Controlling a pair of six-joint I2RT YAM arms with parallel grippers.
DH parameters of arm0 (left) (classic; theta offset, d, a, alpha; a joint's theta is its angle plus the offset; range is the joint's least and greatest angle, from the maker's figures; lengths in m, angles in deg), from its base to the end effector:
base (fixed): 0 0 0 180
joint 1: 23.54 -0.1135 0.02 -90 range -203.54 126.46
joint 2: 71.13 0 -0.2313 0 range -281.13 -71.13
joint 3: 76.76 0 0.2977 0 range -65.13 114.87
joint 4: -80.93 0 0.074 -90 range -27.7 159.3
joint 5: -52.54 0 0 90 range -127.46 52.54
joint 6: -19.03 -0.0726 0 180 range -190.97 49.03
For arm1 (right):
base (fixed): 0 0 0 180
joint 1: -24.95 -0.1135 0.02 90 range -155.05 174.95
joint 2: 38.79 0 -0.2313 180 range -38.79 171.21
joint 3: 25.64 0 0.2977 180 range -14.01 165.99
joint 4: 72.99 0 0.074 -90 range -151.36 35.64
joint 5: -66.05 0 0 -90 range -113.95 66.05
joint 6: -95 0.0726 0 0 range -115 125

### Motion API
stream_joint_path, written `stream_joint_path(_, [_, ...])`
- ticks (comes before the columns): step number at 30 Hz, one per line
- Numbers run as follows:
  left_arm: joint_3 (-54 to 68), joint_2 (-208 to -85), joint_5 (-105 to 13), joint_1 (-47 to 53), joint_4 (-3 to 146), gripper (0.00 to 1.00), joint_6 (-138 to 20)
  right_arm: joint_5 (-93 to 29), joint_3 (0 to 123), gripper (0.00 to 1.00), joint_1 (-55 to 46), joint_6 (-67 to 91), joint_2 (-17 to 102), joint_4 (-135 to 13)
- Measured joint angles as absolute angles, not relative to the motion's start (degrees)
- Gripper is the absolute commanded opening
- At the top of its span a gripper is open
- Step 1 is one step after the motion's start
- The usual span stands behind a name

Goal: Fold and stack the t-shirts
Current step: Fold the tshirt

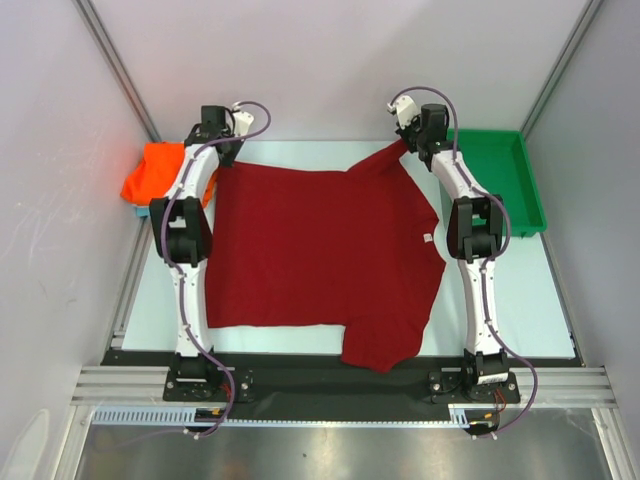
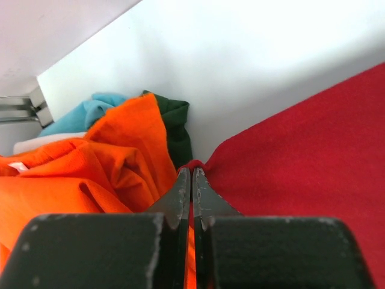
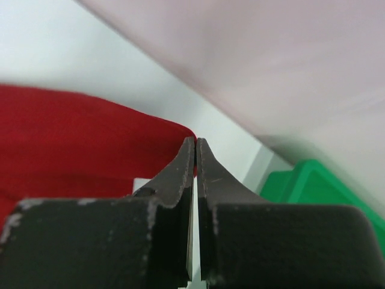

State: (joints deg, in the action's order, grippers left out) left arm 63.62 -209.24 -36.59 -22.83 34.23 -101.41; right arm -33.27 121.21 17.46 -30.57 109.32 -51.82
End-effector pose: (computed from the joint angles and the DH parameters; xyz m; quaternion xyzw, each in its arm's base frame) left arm 0.5943 -0.0063 0.1771 0.2447 0.8889 0.1061 0.3725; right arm 0.6416 0.0962 0.1736 -0.3460 0.7540 -0.0690 0.5541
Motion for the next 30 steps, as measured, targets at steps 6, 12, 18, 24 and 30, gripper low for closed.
stream_joint_path(6, [60.1,-205.0,-40.0,-22.8,32.8,0.0,-99.5,-33.8,111.7,0.0,16.8,-29.9,99.9,-47.1])
stream_joint_path(12, [52.9,-197.4,-43.6,-22.8,32.3,0.0,-99.4,-34.9,101.1,0.0,16.0,-29.7,87.6,-44.6])
stream_joint_path(18, [46.0,-192.0,-45.9,-22.9,32.4,0.0,-99.5,-35.4,92.6,0.0,15.8,-29.8,78.9,-42.9])
stream_joint_path(24, [38.2,-186.2,-47.2,-23.3,33.2,0.0,-99.5,-35.5,82.7,0.0,16.2,-29.7,71.5,-41.7])
stream_joint_path(30, [29.6,-180.0,-47.6,-25.2,35.2,0.0,-99.9,-35.9,74.3,0.0,16.7,-29.5,64.1,-41.3])
